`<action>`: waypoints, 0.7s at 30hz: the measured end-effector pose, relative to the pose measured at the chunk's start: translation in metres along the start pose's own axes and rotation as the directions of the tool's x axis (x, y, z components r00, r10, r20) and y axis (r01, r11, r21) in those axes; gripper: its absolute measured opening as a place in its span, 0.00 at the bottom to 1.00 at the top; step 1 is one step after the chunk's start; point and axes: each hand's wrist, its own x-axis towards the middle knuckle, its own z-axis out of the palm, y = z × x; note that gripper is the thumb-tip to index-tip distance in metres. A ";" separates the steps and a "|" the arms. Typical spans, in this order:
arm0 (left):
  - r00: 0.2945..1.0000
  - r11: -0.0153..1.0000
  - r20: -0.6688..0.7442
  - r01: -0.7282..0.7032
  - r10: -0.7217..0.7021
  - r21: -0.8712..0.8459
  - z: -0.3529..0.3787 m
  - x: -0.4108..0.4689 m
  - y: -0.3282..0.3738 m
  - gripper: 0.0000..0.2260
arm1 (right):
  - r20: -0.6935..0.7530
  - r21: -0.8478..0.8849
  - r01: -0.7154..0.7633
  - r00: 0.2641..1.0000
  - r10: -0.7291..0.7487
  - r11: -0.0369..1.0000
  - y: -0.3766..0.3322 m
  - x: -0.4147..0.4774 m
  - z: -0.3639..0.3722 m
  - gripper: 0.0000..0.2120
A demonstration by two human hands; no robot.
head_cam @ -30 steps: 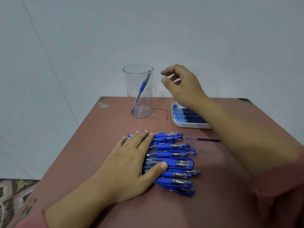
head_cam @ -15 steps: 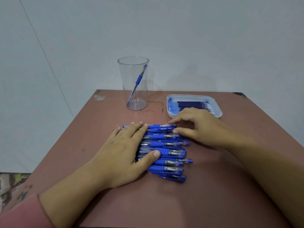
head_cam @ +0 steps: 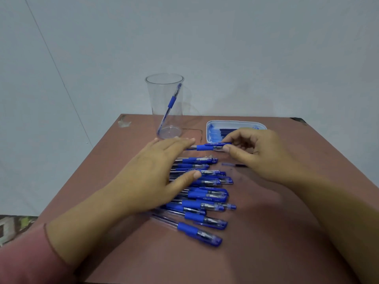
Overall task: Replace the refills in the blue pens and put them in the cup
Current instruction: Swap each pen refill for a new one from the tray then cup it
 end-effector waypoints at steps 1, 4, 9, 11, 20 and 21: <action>0.998 0.999 -0.043 -0.047 0.048 0.025 -0.001 0.008 0.001 0.29 | -0.010 0.072 -0.022 1.000 0.023 0.997 -0.002 -0.001 -0.003 0.06; 0.989 0.994 -0.102 -0.107 0.108 0.016 0.001 0.030 0.005 0.23 | 0.003 0.222 -0.124 0.992 0.126 0.967 -0.004 -0.004 -0.009 0.02; 0.974 0.985 -0.194 -0.140 0.118 -0.103 0.019 0.044 0.009 0.14 | 0.055 0.392 -0.267 0.962 0.267 0.881 0.001 -0.005 -0.005 0.02; 0.964 0.980 -0.232 -0.160 0.129 -0.121 0.023 0.045 0.005 0.12 | 0.049 0.363 -0.219 0.975 0.216 0.905 0.003 -0.004 -0.002 0.03; 0.949 0.962 -0.271 -0.211 0.159 -0.172 0.025 0.039 -0.008 0.12 | -0.068 -0.037 0.212 0.974 -0.214 0.977 0.011 -0.003 0.004 0.13; 0.951 0.960 -0.268 -0.210 0.157 -0.184 0.025 0.038 -0.008 0.11 | -0.072 -0.081 0.252 0.964 -0.258 0.964 0.011 -0.002 0.005 0.13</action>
